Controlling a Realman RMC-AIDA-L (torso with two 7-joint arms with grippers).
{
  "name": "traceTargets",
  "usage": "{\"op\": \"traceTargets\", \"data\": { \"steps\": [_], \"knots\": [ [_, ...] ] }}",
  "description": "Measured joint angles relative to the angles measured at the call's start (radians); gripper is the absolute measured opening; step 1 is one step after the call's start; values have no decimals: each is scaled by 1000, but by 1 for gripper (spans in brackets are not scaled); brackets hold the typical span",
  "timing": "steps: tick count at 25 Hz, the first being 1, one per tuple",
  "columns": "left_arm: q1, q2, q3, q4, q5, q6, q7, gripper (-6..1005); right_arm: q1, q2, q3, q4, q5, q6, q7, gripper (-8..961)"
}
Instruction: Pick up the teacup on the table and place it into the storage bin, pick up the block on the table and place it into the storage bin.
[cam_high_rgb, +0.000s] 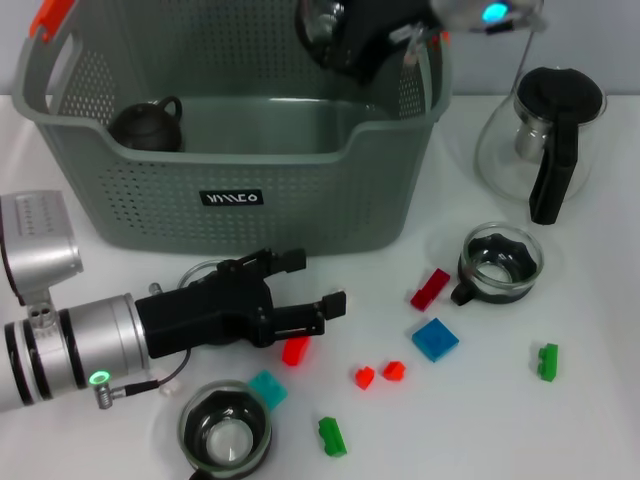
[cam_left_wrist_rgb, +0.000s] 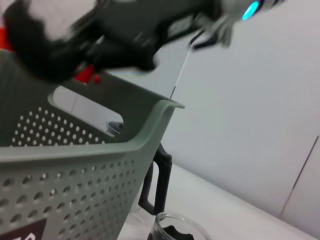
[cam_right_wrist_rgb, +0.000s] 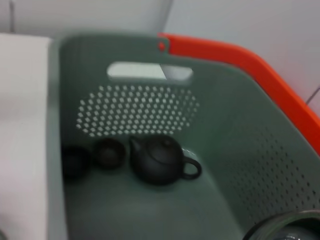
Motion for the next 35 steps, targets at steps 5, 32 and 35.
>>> {"op": "traceTargets", "data": {
  "steps": [5, 32, 35],
  "knots": [
    [-3, 0, 2, -1, -3, 2, 6, 932, -6, 39, -7, 109, 2, 188, -83, 66],
    [-3, 3, 0, -2, -3, 4, 6, 932, -72, 41, -95, 42, 5, 246, 14, 341],
    [-2, 3, 0, -2, -3, 5, 6, 932, -115, 43, -109, -58, 15, 220, 38, 404]
  ]
}}
